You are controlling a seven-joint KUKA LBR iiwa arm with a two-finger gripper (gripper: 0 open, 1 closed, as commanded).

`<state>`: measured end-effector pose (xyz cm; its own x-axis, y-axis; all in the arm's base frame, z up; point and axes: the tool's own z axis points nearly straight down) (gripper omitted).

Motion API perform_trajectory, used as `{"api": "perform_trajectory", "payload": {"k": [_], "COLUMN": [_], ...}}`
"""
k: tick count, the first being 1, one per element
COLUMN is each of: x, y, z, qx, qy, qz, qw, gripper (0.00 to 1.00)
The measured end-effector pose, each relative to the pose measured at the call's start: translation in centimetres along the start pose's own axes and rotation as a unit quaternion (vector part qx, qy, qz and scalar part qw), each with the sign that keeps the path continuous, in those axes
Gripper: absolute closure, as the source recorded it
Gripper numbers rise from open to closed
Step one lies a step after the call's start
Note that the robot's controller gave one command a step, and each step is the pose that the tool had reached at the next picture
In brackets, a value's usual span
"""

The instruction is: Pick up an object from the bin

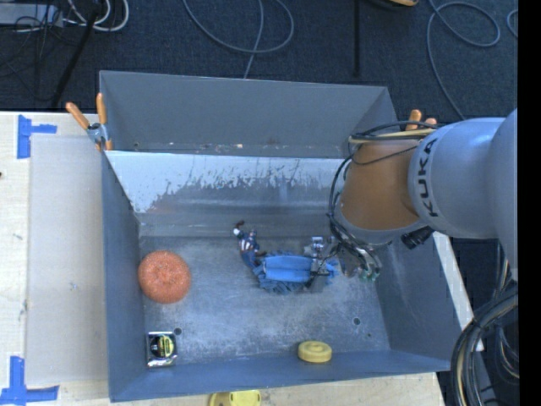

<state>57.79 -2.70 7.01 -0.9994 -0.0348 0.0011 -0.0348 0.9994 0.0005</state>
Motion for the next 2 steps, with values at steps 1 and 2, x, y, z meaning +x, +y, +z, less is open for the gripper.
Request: {"api": "perform_trajectory", "payload": {"k": [1,2], "x": [0.0,-1.4], "y": [0.0,0.6], "z": [0.0,-16.7], "qx": [0.0,0.0], "qy": [0.0,-0.0048], "qz": [0.0,0.011], "qw": [1.0,0.9999], "gripper": [1.0,1.0]}}
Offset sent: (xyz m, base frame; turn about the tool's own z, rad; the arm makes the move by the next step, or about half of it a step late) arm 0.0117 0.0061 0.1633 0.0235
